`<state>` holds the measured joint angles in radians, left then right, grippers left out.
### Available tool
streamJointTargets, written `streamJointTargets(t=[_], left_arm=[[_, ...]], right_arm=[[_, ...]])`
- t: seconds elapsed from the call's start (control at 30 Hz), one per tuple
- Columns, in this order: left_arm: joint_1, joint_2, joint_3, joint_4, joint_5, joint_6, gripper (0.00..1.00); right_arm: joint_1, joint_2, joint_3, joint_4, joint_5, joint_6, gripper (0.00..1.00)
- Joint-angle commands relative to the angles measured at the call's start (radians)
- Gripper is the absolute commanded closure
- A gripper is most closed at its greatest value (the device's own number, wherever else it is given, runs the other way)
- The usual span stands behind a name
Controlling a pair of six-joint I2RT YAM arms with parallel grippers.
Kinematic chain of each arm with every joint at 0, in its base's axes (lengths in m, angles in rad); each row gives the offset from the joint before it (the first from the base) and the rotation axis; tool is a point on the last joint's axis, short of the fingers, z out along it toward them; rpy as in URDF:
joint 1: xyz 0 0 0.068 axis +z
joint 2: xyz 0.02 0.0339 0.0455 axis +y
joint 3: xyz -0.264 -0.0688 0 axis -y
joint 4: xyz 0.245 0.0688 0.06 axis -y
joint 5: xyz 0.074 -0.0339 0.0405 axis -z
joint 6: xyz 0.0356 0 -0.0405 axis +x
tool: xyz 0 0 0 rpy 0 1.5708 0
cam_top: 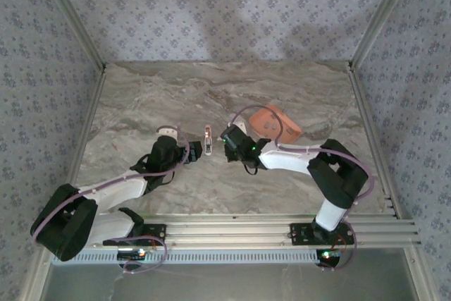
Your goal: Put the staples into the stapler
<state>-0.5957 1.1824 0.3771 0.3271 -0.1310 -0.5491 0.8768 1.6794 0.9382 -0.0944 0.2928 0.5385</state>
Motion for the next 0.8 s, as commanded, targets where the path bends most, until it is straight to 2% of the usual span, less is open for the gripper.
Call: streamJointTargets(t=[0.0,0.4,0.77], left_arm=[[0.003,0.022,0.006,0.102,0.143,0.049,0.05],[-0.037,0.23,0.157,0.103,0.442,0.072,0.18],[-0.098,0.426,0.298,0.06,0.533,0.058,0.31]], right_arm=[[-0.002,-0.074,-0.025,0.007,0.026,0.004,0.88],[-0.053,-0.222,-0.14,-0.027,0.022,0.045,0.88],[-0.111,-0.324,-0.24,-0.027,0.027,0.062,0.88]])
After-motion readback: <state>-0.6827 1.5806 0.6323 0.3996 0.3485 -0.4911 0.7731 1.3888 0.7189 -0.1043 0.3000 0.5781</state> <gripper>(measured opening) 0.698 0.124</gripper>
